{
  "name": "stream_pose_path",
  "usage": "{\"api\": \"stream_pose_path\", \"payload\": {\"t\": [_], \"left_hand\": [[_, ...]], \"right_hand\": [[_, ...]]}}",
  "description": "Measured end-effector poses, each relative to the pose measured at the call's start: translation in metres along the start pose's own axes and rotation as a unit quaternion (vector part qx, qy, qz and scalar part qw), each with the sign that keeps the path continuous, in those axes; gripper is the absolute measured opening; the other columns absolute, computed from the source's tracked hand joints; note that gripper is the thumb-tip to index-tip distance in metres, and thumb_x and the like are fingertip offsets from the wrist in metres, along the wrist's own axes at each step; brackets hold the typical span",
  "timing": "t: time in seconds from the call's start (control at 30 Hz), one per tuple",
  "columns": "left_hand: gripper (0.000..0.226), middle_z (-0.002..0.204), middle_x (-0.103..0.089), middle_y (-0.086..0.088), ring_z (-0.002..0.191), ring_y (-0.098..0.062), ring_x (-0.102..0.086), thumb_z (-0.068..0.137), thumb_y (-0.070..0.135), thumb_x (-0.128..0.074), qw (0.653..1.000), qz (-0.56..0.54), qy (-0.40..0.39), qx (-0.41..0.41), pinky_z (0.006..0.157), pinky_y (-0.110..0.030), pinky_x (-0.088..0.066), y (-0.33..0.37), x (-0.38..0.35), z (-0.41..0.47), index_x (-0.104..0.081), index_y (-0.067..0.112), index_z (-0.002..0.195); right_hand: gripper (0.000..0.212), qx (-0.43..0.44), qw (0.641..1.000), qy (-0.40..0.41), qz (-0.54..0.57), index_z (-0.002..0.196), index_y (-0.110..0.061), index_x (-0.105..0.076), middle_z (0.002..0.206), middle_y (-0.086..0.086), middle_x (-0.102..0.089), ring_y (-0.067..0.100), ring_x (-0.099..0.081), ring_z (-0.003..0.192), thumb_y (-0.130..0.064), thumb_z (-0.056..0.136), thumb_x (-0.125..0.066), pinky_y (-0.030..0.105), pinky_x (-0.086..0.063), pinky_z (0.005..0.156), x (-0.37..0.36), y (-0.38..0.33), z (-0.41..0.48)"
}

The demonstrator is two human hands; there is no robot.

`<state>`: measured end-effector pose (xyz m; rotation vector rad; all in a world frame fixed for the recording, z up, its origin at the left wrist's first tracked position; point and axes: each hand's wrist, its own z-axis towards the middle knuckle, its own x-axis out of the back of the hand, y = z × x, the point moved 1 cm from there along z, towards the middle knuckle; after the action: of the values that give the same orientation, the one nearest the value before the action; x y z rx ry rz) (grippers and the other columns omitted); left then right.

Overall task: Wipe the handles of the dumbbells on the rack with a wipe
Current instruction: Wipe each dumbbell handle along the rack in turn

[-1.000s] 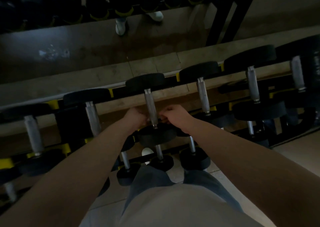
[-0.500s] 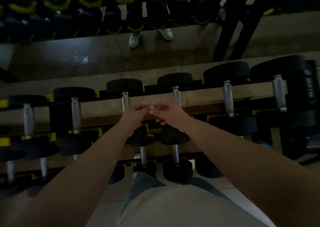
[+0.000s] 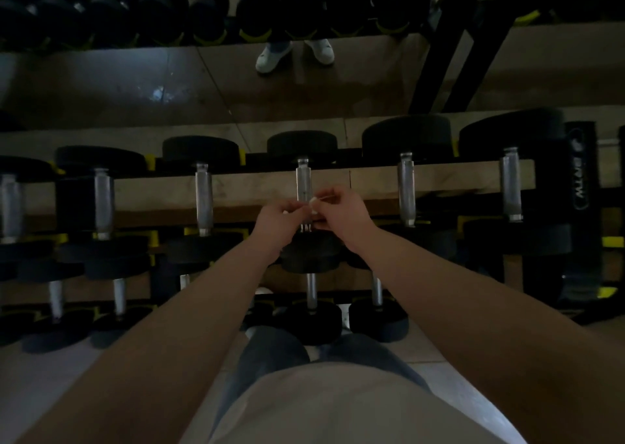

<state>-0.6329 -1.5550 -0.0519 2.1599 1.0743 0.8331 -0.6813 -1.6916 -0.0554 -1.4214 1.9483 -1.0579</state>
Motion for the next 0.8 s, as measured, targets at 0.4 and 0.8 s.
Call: {"api": "stream_pose_path", "payload": {"t": [0.4, 0.8], "left_hand": [[0.015, 0.105, -0.072, -0.003, 0.070, -0.011, -0.053, 0.095, 0.018, -0.057, 0.997, -0.027, -0.022, 0.063, 0.049, -0.022, -0.036, -0.003, 0.025, 0.038, -0.068, 0.026, 0.101], [0.022, 0.100, -0.071, 0.001, 0.073, -0.016, -0.053, 0.096, 0.020, -0.056, 0.994, -0.005, -0.057, 0.095, 0.053, -0.024, -0.035, -0.011, 0.030, 0.059, -0.071, 0.022, 0.111]], "right_hand": [[0.023, 0.084, 0.965, 0.082, -0.234, 0.119, -0.026, -0.068, 0.109, -0.010, -0.066, 0.005, -0.061, 0.097, -0.027, 0.096, -0.067, 0.020, -0.048, 0.076, -0.008, -0.019, 0.060], [0.013, 0.151, 0.851, -0.115, -0.489, 0.102, -0.024, -0.073, 0.103, -0.003, -0.070, 0.015, -0.065, 0.096, -0.030, 0.097, -0.062, 0.032, -0.052, 0.086, 0.010, 0.011, 0.051]]}}
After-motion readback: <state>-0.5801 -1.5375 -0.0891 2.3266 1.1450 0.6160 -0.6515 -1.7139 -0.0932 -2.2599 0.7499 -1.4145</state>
